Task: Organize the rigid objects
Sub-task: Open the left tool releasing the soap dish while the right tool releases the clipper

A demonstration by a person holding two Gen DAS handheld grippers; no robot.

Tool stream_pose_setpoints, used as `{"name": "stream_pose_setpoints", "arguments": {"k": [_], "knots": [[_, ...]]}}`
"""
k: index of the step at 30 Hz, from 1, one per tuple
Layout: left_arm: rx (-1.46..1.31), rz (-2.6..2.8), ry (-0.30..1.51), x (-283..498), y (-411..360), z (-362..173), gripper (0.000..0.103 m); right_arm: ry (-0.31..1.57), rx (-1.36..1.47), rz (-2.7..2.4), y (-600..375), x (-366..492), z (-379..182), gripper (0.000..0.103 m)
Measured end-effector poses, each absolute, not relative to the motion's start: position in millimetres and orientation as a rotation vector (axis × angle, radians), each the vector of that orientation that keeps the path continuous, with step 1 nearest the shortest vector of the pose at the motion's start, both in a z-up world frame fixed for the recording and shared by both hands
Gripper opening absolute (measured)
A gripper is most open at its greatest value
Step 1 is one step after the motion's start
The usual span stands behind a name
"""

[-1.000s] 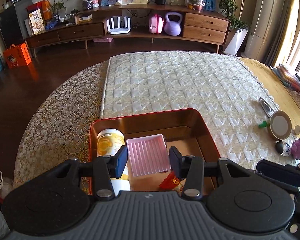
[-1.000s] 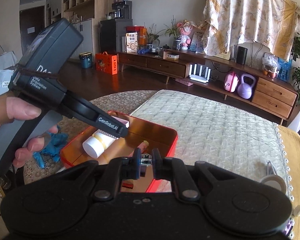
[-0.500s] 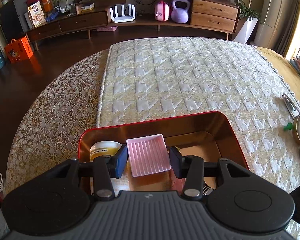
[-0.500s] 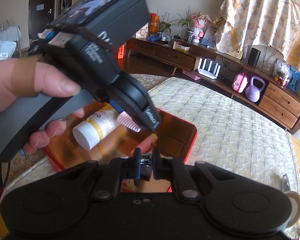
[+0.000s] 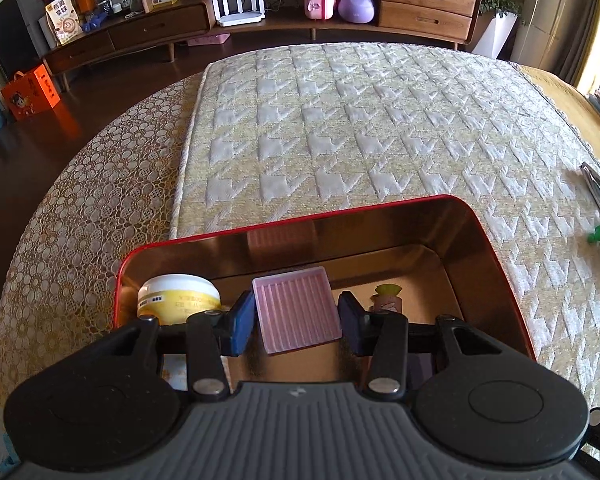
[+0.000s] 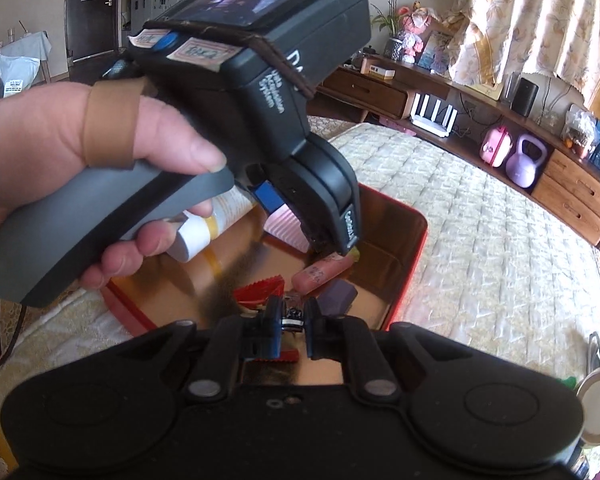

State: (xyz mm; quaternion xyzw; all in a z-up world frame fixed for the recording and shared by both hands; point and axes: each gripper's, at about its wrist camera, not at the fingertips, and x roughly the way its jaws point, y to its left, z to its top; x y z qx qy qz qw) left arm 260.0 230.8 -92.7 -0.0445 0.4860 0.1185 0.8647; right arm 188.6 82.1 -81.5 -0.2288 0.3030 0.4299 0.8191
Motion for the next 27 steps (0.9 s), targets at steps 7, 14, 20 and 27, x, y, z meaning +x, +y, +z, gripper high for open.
{"name": "stream_pose_setpoints", "arguments": {"k": [7,14,20,27], "knots": [[-0.117,0.251,1.022,261.3,231.5,-93.1,0.046,0.678,-0.448,0.905,78.6,187.5,-76.2,0.021],[-0.149,0.262,1.008,251.2,232.7,-88.2,0.046,0.7,-0.381,0.92,65.0,187.0,-64.8,0.035],[-0.162,0.265,0.986,237.4,230.4,-75.9,0.052,0.7,-0.35,0.915,56.5,185.7,-55.4,0.037],[-0.154,0.25,0.955,219.8,223.6,-58.5,0.055,0.696,-0.311,0.906,40.9,184.4,-40.8,0.042]]}}
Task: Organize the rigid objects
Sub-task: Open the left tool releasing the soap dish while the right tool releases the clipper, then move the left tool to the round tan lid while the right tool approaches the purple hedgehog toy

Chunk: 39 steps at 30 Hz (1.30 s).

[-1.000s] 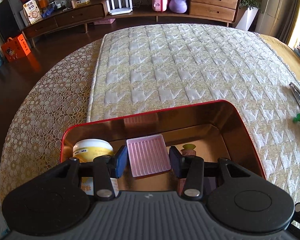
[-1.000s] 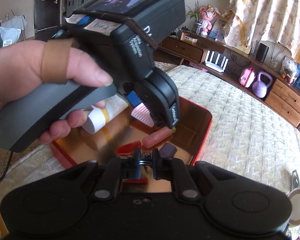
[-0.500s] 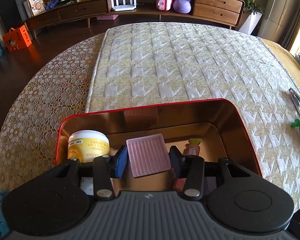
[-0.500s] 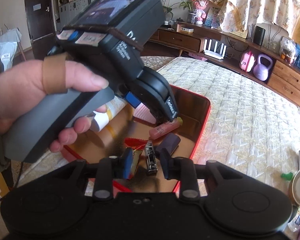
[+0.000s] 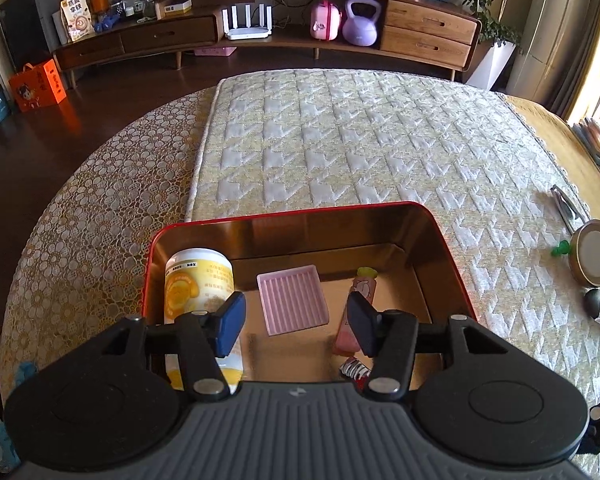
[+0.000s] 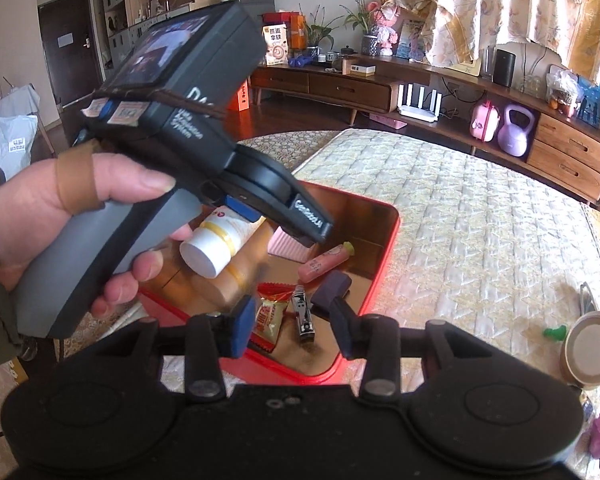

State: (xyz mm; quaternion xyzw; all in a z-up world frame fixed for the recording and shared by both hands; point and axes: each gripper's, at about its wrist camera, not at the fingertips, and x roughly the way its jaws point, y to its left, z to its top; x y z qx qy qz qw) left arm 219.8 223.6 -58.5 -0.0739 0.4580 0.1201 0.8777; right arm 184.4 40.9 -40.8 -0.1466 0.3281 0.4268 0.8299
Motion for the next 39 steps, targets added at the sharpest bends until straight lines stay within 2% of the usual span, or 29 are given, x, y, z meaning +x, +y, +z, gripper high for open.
{"name": "stream_pose_setpoints", "arguments": {"k": [6,9,16,18,20,22,29,39], "knots": [[-0.147,0.231,0.921,203.9,211.8,-43.3,0.056,0.674,-0.278,0.871,22.2,180.8,-29.0,0.049],[-0.127,0.222,0.899,195.9,202.2,-36.6,0.067,0.669,-0.253,0.854,10.1,178.4,-25.0,0.056],[-0.138,0.192,0.859,178.2,180.4,-23.6,0.068,0.676,-0.196,0.816,-27.6,178.8,-18.1,0.067],[-0.142,0.181,0.852,174.4,173.6,-22.0,0.068,0.684,-0.175,0.798,-39.4,180.2,-18.3,0.071],[-0.145,0.17,0.845,171.0,165.9,-20.5,0.075,0.691,-0.151,0.78,-53.5,182.7,-18.5,0.077],[-0.153,0.154,0.836,168.1,157.8,-19.1,0.078,0.693,-0.128,0.758,-68.7,183.1,-19.9,0.082],[-0.165,0.11,0.821,165.9,127.2,-15.8,0.082,0.665,-0.088,0.682,-117.1,179.1,-22.3,0.103],[-0.163,0.02,0.824,176.3,73.6,-21.3,0.082,0.633,-0.071,0.565,-186.1,186.4,-30.9,0.103]]}}
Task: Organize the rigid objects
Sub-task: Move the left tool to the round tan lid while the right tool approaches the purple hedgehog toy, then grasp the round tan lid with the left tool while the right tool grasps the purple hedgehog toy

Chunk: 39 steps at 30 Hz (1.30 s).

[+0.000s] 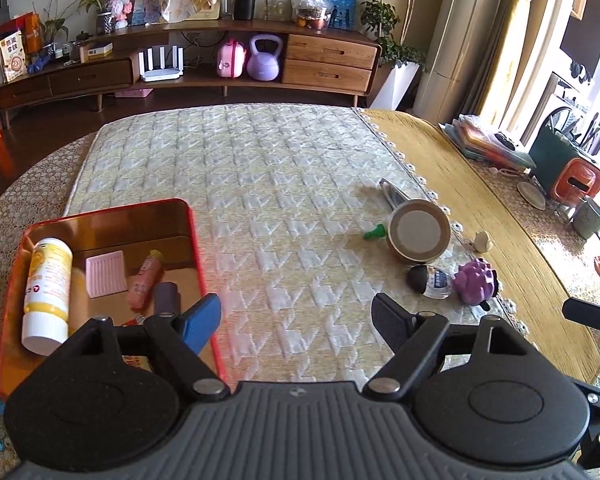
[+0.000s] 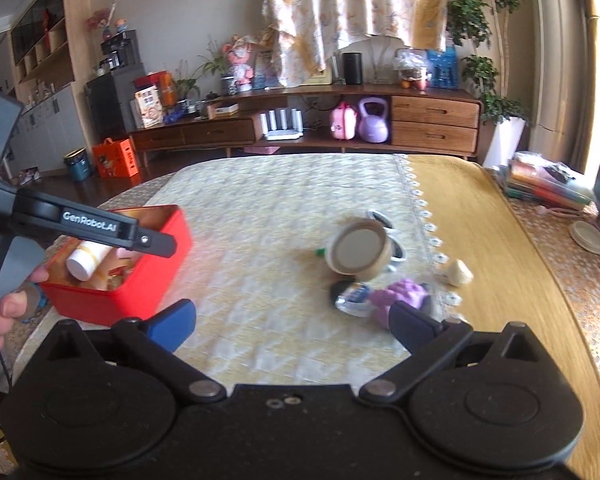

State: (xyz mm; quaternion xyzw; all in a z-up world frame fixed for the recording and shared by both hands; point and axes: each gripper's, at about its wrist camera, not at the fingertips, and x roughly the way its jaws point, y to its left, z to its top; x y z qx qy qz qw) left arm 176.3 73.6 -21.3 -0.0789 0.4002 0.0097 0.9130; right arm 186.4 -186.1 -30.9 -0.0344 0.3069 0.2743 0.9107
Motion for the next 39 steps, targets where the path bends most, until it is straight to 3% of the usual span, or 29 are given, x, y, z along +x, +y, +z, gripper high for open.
{"name": "stream_pose_setpoints", "arguments": {"k": [19,39], "knots": [[-0.109,-0.105,0.854,254.6,-17.5,-38.0,0.082,0.625,-0.092,0.515,-241.0,217.9,-56.9,0.103],[-0.137,-0.19,0.939,337.6,-45.4,-79.2,0.082,0.74,-0.052,0.559,-232.7,275.0,-92.2,0.097]]}}
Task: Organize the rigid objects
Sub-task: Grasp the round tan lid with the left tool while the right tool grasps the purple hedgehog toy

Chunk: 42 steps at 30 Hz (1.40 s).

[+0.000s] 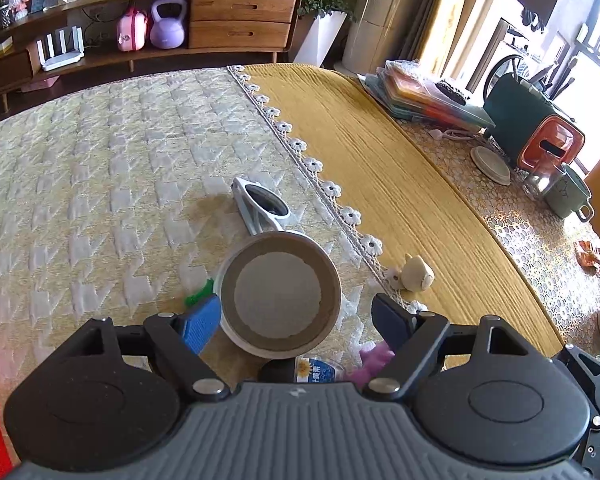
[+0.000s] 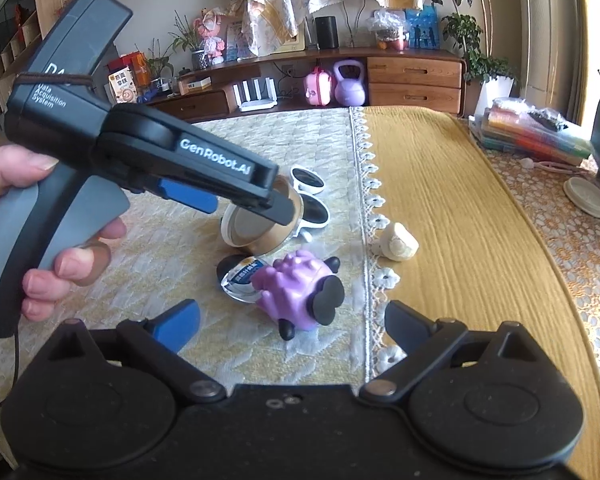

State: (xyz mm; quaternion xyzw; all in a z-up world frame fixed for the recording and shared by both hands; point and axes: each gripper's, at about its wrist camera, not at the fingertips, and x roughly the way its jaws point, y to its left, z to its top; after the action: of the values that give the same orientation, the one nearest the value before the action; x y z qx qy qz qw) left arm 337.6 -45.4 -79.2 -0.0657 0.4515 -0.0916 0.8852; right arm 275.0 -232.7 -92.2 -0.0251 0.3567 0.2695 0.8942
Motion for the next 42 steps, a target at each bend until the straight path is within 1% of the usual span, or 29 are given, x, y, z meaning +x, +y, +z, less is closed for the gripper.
{"name": "stream_pose_setpoints", "arguments": {"k": [8,12,16,18,21,26,33,35,42], "knots": [[-0.199,-0.215,0.943,352.5,-35.1,-92.7,0.083,0.774,-0.011,0.555,-222.3,294.8,-102.5,0.094],[-0.216,-0.239,0.945,357.1,-35.1,-97.7,0.083,0.793,0.004,0.541,-219.6,303.6,-109.2,0.088],[-0.207,-0.242,0.928,358.2,-36.1,-99.8,0.083,0.803,0.018,0.533,-219.8,307.6,-113.4,0.085],[-0.206,-0.242,0.92,358.2,-35.8,-100.2,0.082,0.803,0.019,0.531,-219.1,308.8,-113.7,0.081],[-0.186,-0.243,0.912,357.0,-37.2,-100.3,0.081,0.804,0.016,0.526,-217.6,309.2,-114.6,0.075],[-0.169,-0.248,0.9,353.4,-34.5,-99.4,0.074,0.803,0.018,0.516,-216.8,310.0,-115.0,0.069],[-0.165,-0.239,0.853,348.3,-28.2,-90.0,0.076,0.804,0.004,0.518,-214.8,307.8,-114.8,0.067],[-0.178,-0.234,0.842,348.1,-25.6,-89.2,0.082,0.804,0.002,0.521,-214.0,307.9,-114.9,0.067],[-0.157,-0.219,0.852,353.1,-27.4,-93.7,0.083,0.807,0.004,0.53,-214.9,308.0,-114.8,0.067]]}}
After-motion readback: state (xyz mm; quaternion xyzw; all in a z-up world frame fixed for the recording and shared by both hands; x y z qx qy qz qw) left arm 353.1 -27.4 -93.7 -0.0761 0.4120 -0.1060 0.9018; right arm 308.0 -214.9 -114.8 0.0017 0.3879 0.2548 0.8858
